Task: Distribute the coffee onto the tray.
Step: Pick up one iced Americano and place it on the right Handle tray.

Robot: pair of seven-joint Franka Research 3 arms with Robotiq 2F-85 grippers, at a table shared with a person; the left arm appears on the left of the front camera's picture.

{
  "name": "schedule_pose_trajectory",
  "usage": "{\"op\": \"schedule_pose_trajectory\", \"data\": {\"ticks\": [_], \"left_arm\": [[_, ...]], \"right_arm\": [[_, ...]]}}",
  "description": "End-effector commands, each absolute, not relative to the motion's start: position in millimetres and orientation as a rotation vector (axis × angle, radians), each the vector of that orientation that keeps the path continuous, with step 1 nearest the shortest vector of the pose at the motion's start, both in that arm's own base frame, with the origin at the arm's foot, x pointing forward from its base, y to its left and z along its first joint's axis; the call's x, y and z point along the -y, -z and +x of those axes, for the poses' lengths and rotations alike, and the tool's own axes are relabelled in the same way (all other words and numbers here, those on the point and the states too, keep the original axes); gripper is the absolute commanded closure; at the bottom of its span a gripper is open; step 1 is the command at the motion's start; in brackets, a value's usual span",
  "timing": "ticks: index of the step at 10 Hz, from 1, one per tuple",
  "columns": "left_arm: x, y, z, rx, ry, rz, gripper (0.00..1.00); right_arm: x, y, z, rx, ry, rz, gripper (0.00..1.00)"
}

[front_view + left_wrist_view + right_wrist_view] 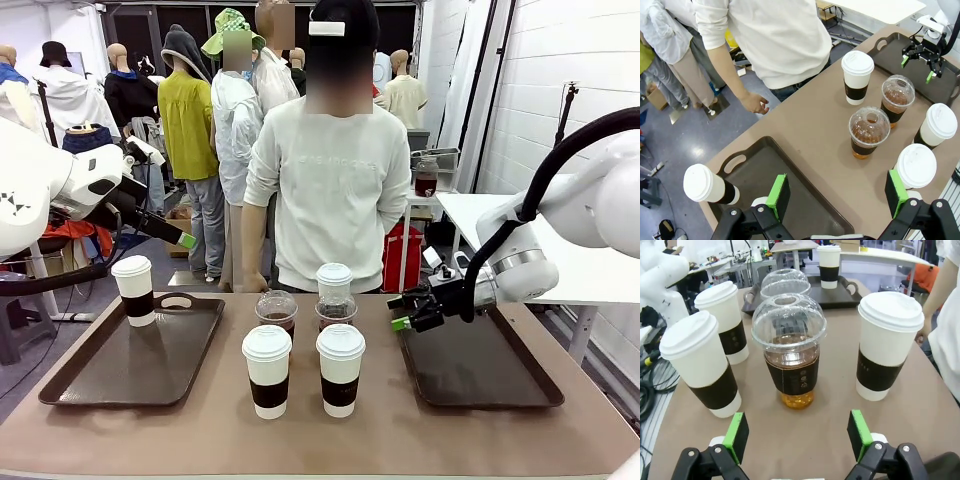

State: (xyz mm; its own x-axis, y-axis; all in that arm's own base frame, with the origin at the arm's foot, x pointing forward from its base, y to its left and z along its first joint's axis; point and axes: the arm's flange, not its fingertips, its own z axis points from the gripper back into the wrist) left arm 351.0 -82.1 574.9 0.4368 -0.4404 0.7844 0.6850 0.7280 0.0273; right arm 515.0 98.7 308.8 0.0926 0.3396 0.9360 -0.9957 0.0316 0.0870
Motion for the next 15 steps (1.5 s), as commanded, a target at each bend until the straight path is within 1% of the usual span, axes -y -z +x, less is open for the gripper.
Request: {"op": "schedule_pose_trajectory", "data": {"ticks": [1, 2, 3, 7, 9, 12, 14, 15], "left_arm": [[82, -575, 351, 0.868, 0.717, -0.339, 0.00], [82, -575, 351, 0.868, 0.717, -0.339, 0.00], [82, -575, 351, 0.868, 0.717, -0.339, 0.00], [82, -575, 351, 0.868, 0.717, -0.339, 0.00], [82, -575, 351, 0.868, 0.717, -0.339, 0.00], [82, -575, 351, 0.868, 0.717, -0.339, 0.00], [82, -575, 351, 0.868, 0.717, -0.339, 0.00], [82, -575, 351, 0.868, 0.717, -0.339, 0.00]], "right_arm": [[-104, -308, 520, 0.935, -1.275, 0.991, 0.00], [-98, -314, 519, 0.901, -1.313, 0.974, 0.00], [-100, -306, 516, 0.892, -1.276, 0.986, 0.00], [-100, -308, 516, 0.891, -1.281, 0.982, 0.00], [-115, -291, 516, 0.957, -1.256, 1.031, 0.00], [-127, -276, 511, 0.969, -1.252, 1.093, 0.00], [-134, -267, 508, 0.988, -1.257, 1.092, 0.00], [-139, -261, 506, 1.027, -1.284, 1.082, 0.00]]}}
